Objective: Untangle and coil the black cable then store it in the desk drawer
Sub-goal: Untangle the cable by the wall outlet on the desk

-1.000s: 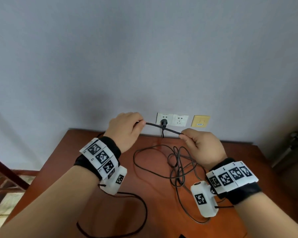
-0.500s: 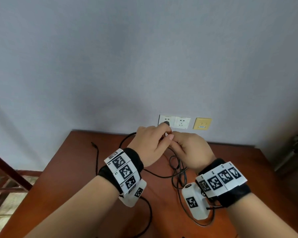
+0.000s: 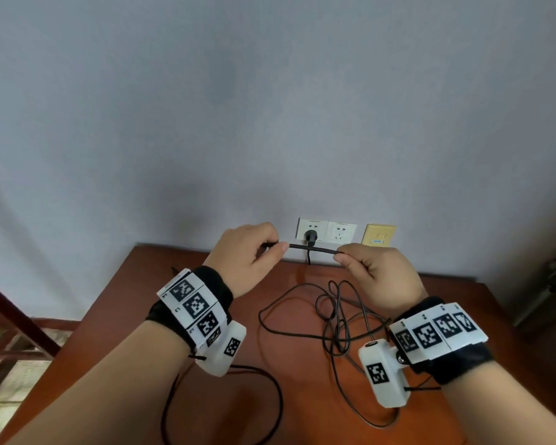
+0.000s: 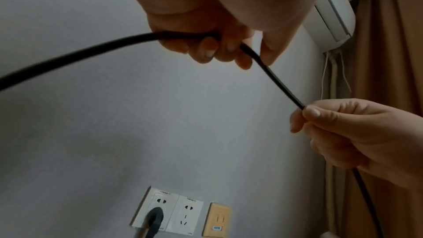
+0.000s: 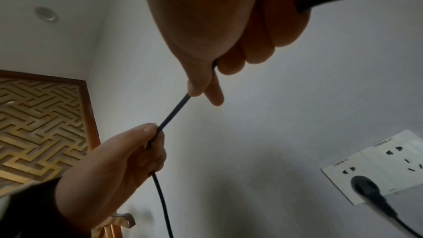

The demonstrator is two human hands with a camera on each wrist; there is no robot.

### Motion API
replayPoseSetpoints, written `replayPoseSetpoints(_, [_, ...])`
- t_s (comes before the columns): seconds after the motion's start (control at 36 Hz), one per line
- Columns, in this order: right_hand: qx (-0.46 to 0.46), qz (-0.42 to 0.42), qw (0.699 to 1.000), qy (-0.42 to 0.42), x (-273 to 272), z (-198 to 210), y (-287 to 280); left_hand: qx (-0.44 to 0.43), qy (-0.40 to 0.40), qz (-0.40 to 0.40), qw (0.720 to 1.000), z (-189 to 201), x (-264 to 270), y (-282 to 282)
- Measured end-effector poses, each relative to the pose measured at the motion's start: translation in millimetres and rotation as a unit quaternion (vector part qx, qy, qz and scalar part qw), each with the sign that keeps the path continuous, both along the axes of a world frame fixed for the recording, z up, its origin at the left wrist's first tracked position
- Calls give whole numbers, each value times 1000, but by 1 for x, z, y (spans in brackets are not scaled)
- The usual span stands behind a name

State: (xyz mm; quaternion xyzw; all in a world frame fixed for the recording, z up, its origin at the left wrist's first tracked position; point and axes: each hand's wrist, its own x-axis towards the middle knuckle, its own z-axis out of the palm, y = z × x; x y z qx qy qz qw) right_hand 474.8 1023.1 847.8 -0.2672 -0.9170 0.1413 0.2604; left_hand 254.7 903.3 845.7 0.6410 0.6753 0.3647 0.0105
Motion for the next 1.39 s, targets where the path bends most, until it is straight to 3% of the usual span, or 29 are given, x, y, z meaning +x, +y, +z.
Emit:
replayPoseSetpoints(0.19, [11, -2, 999, 32, -20, 4, -15, -32, -33, -19, 999, 8, 36, 10])
replayPoseSetpoints(0.33, [25, 8, 999, 18, -29, 12, -18, -25, -12, 7, 1000, 9, 58, 15])
replayPoseSetpoints(0.56, [-95, 41, 994, 45, -15, 20, -4, 26, 61, -46, 997, 2, 45, 7])
replayPoseSetpoints(0.81, [-128, 46, 991, 13, 6, 15, 5, 38, 110, -56, 992, -2, 11, 2])
replayPoseSetpoints(1.11, [-69, -19, 996, 50, -7, 1, -6, -45, 58, -41, 996, 9, 23, 18])
replayPoseSetpoints(1.39, [-96, 20, 995, 35, -24, -1, -23, -60, 64, -109, 990, 6, 54, 21])
